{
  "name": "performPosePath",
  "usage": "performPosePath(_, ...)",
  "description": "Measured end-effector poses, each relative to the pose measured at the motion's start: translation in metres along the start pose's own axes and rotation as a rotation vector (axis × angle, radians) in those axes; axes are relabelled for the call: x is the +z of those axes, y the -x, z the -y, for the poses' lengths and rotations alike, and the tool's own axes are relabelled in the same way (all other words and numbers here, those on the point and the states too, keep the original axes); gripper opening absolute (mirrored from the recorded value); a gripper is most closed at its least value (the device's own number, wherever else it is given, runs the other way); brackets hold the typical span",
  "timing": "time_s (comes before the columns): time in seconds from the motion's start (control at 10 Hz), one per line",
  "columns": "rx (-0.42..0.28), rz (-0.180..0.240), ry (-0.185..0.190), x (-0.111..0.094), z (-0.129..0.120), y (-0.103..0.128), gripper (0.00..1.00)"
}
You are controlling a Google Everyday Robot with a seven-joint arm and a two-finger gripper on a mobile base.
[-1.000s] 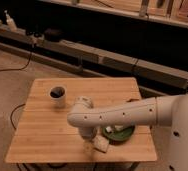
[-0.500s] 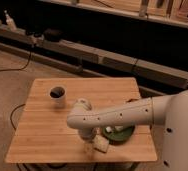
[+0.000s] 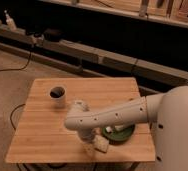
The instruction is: Place the white sponge in the ceramic bowl
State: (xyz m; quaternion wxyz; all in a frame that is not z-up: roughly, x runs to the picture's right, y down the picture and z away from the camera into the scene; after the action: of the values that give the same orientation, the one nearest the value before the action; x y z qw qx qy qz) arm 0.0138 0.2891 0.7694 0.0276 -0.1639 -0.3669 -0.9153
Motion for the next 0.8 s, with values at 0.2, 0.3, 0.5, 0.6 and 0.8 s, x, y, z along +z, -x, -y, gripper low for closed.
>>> performPosePath(0.2,-0.010,0.018,0.005,0.003,-0.001,0.000,0.80)
performPosePath(0.3,-0.014,0.024,0.008,0.003,-0.002,-0.002,0.80)
performPosePath(0.5,-0.024,0.035,0.014,0.002,-0.004,-0.005,0.76)
performPosePath(0.6,-0.027,0.040,0.016,0.002,-0.004,-0.007,0.66)
performPosePath(0.8,-0.032,0.048,0.019,0.002,-0.006,-0.011,0.49)
